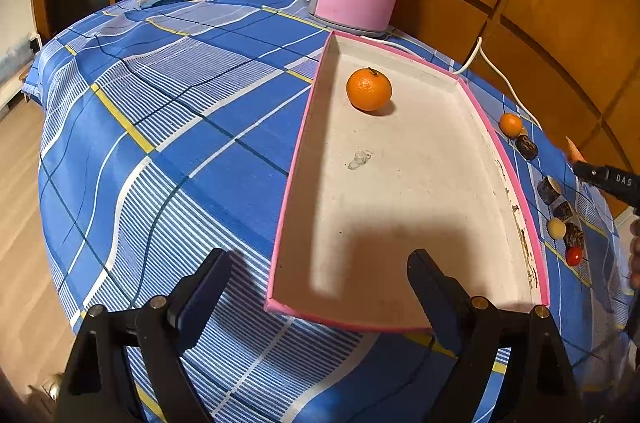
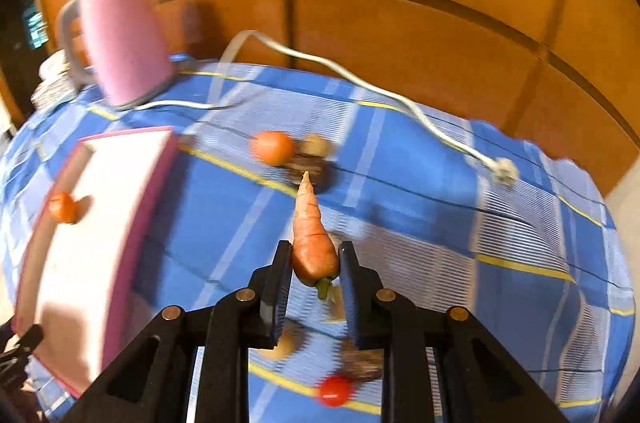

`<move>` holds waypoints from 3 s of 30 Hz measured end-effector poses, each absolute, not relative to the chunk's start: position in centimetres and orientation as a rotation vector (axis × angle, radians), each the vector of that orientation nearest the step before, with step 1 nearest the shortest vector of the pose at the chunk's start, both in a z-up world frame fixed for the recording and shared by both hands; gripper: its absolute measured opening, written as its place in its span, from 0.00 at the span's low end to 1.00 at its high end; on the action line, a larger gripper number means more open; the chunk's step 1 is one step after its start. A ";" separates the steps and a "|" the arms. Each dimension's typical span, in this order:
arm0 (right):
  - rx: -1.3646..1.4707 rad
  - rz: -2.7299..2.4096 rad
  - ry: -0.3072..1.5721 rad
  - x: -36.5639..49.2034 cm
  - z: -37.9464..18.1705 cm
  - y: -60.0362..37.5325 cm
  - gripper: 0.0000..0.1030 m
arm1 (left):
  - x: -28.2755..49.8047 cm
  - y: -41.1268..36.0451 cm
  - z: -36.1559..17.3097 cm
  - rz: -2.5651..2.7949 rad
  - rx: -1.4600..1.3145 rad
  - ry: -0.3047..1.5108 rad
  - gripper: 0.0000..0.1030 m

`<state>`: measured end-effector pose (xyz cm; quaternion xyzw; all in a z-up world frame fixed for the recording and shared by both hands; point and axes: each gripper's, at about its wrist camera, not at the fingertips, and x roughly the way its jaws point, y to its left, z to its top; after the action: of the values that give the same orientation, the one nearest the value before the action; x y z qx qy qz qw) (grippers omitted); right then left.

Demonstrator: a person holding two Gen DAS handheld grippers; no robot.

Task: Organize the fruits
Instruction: 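Carry the carrot into the tray and release it from the right tool, then reach the left tool to the red tomato and grasp it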

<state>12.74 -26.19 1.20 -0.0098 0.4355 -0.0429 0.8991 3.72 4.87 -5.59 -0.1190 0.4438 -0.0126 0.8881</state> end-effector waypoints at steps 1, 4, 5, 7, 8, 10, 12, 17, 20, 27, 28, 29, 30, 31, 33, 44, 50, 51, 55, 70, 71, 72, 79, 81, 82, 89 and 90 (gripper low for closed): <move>-0.022 -0.056 0.898 12.8 1.3 -25.1 0.22 | 3.7 4.9 -5.6 -0.025 -0.248 0.921 0.89; -0.018 0.044 0.905 13.2 1.0 -22.0 0.22 | 3.7 4.9 -5.6 -0.027 -0.248 0.926 0.89; -0.023 0.070 0.910 13.2 0.9 -21.1 0.22 | 3.6 4.9 -5.6 -0.027 -0.247 0.925 0.89; -0.020 0.123 0.922 13.6 0.6 -19.3 0.22 | 3.6 4.9 -5.7 -0.027 -0.249 0.926 0.89; -0.017 0.154 0.930 13.8 0.5 -18.2 0.22 | 3.6 4.9 -5.7 -0.028 -0.250 0.926 0.89; -0.018 0.198 0.941 14.4 0.2 -16.6 0.22 | 3.7 4.9 -5.7 -0.027 -0.249 0.927 0.89; -0.031 0.237 0.949 15.2 0.1 -14.6 0.22 | 3.7 5.0 -5.7 -0.026 -0.251 0.929 0.89; -0.059 0.287 0.983 17.7 -0.8 -11.1 0.22 | 3.7 5.0 -5.8 -0.027 -0.248 0.930 0.89; -0.073 0.291 1.005 19.5 -1.9 -9.7 0.23 | 3.7 5.0 -5.9 -0.027 -0.245 0.929 0.89; -0.114 0.256 1.036 21.6 -3.9 -8.6 0.26 | 3.7 5.0 -6.0 -0.027 -0.243 0.930 0.90; -0.117 0.254 1.037 21.6 -3.9 -8.5 0.27 | 3.7 5.0 -6.0 -0.027 -0.244 0.930 0.90; -0.115 0.255 1.037 21.6 -3.9 -8.5 0.27 | 3.7 5.0 -6.0 -0.026 -0.245 0.929 0.90; -0.107 0.263 1.034 21.4 -3.7 -8.6 0.28 | 3.7 5.0 -6.0 -0.026 -0.245 0.930 0.90; -0.102 0.266 1.026 21.1 -3.4 -8.7 0.29 | 3.7 4.9 -6.0 -0.027 -0.244 0.928 0.90; -0.094 0.262 0.999 20.4 -2.5 -9.1 0.30 | 3.7 4.8 -6.0 -0.031 -0.240 0.926 0.90; 0.009 0.179 0.875 13.8 0.4 -13.7 0.30 | 3.2 4.7 -5.3 -0.040 -0.249 0.907 0.90; 0.034 0.076 0.874 10.2 -0.3 -17.2 0.30 | 3.0 4.8 -4.9 -0.053 -0.253 0.891 0.91; 0.043 0.063 0.875 9.7 -0.4 -17.8 0.30 | 2.9 4.8 -4.8 -0.053 -0.254 0.889 0.91; 0.077 -0.016 0.875 7.5 -0.8 -20.5 0.30 | 2.8 5.0 -4.6 -0.051 -0.263 0.882 0.91; 0.279 -0.567 0.869 0.4 -3.9 -33.5 0.30 | 2.5 5.3 -3.7 -0.038 -0.261 0.849 0.91; 0.298 -0.623 0.871 0.0 -4.1 -34.5 0.30 | 2.6 5.4 -3.5 -0.038 -0.262 0.846 0.91; 0.315 -0.677 0.871 -0.4 -4.4 -35.5 0.30 | 2.6 5.5 -3.4 -0.037 -0.263 0.843 0.91; 0.325 -0.771 0.827 -1.0 -5.1 -37.7 0.41 | 3.3 4.8 -1.0 -0.084 -0.235 0.805 0.91; 0.299 -0.785 0.810 -0.6 -5.4 -37.7 0.45 | 3.8 3.7 0.2 -0.135 -0.212 0.797 0.91; 0.294 -0.789 0.808 -0.4 -5.5 -37.7 0.45 | 4.2 3.0 0.6 -0.164 -0.200 0.800 0.91; 0.303 -0.789 0.793 -0.5 -5.4 -37.6 0.49 | 6.3 -5.6 2.2 -0.494 -0.063 0.829 0.87; 0.303 -0.789 0.790 -0.6 -5.4 -37.6 0.49 | 6.6 -7.2 2.1 -0.557 -0.043 0.847 0.85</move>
<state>-0.56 -37.60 -5.42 0.1432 0.3733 -0.3730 0.8372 6.60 -7.23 2.09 -0.0205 0.4054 -0.2666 0.8742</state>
